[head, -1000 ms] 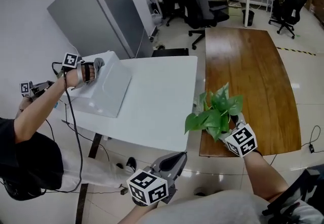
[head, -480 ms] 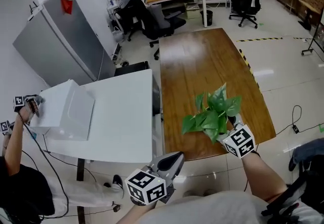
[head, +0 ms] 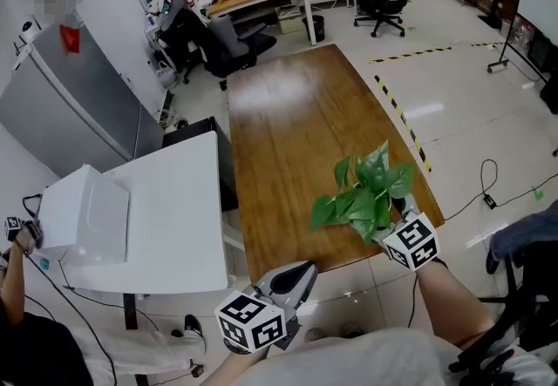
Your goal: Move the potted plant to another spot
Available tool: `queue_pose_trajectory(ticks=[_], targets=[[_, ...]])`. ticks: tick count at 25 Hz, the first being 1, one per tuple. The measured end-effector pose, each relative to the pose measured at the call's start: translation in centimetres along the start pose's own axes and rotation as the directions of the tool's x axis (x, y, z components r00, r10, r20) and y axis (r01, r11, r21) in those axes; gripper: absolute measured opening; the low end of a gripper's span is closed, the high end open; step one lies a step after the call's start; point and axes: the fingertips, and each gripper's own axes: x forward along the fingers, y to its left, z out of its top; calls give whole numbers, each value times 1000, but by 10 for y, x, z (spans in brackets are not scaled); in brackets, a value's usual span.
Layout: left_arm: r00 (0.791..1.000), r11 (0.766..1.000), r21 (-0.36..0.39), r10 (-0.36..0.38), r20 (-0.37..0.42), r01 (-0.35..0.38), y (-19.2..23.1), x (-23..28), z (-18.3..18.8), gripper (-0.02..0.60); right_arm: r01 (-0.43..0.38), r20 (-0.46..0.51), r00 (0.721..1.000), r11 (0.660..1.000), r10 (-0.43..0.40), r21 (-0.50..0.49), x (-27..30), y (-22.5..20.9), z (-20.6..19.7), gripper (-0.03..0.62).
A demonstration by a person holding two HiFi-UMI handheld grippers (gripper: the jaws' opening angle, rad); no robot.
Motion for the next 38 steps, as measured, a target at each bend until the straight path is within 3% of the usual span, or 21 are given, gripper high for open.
queue_pose_trajectory(ticks=[13, 22, 38], targets=[[997, 999, -1, -51, -49, 51, -27, 51, -18, -5, 105, -70, 992, 991, -100, 77, -41, -62, -68, 471], [996, 999, -17, -52, -75, 51, -32, 65, -41, -5, 134, -110, 987, 980, -118, 145, -41, -74, -120, 471], [997, 999, -38, -29, -77, 26, -34, 76, -55, -5, 106, -112, 989, 988, -94, 110, -34, -82, -140, 471]])
